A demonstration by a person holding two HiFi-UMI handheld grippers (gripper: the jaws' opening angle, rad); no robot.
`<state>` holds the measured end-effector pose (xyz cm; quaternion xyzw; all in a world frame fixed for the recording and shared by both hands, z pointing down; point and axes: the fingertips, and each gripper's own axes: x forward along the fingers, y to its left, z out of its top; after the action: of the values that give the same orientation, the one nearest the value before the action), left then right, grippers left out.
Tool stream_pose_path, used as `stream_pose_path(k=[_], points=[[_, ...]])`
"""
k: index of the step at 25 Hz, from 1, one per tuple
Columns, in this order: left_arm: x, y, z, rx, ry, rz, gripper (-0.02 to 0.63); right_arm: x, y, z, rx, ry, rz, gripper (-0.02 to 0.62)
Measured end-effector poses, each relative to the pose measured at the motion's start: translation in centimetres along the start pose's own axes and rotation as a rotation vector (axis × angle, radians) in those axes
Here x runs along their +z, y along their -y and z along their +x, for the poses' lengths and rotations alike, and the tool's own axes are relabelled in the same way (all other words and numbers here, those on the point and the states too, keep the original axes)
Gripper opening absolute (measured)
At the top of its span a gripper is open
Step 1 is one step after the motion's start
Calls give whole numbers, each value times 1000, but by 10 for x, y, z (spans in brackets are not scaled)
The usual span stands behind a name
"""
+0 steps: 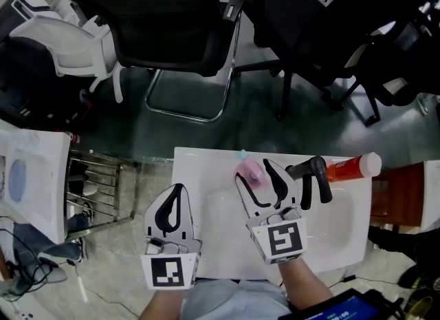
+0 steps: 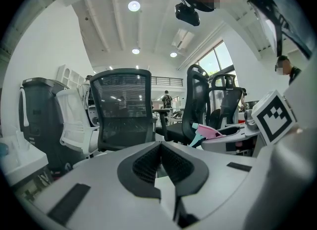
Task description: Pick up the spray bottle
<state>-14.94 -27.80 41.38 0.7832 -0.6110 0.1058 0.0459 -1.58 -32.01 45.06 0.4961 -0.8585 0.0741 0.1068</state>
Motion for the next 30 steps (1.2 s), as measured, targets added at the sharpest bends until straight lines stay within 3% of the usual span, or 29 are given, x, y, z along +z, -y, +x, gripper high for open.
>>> stream_pose_path(k=[30], points=[[0, -9, 6, 12, -11, 1, 15, 0, 1, 12, 3, -8, -10, 193]])
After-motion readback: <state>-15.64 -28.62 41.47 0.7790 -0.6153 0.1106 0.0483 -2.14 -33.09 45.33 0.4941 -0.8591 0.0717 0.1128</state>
